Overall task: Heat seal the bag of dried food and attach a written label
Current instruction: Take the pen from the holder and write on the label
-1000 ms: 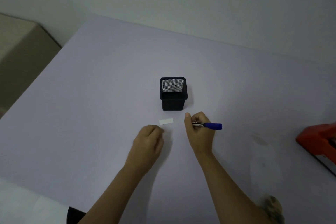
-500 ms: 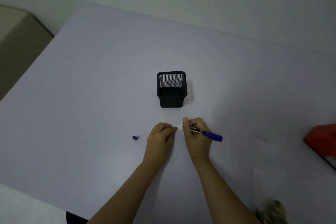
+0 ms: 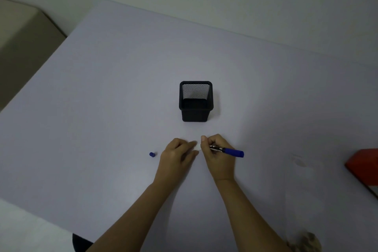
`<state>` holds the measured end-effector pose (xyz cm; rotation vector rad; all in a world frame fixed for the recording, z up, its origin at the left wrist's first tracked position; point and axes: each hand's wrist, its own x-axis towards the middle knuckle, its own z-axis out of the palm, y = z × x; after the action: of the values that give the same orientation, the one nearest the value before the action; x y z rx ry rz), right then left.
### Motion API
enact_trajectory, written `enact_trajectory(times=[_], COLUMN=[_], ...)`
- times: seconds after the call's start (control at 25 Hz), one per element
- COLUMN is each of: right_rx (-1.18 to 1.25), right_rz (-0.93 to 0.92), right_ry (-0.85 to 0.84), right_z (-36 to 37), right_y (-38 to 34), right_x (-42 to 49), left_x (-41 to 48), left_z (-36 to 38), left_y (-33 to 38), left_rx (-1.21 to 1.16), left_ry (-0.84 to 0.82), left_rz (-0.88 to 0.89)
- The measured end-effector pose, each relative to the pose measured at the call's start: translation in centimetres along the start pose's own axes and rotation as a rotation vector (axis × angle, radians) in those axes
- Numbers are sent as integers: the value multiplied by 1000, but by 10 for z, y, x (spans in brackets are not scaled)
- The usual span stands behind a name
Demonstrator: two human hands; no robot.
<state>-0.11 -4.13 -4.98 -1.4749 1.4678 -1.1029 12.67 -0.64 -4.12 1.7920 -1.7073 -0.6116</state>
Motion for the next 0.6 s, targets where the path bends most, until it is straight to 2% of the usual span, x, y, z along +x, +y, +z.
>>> enact_trajectory(times=[0.2, 0.48, 0.6], right_rx=[-6, -47, -60], right_rz=[-39, -55, -56], right_ry=[11, 14, 16], right_z=[0, -1, 0], right_y=[-1, 0, 1], right_x=[-1, -2, -2], left_x=[3, 0, 0], left_z=[3, 13, 14], left_y=[-3, -7, -8], left_rx=[31, 127, 154], left_ry=[-13, 81, 74], left_rz=[37, 146, 186])
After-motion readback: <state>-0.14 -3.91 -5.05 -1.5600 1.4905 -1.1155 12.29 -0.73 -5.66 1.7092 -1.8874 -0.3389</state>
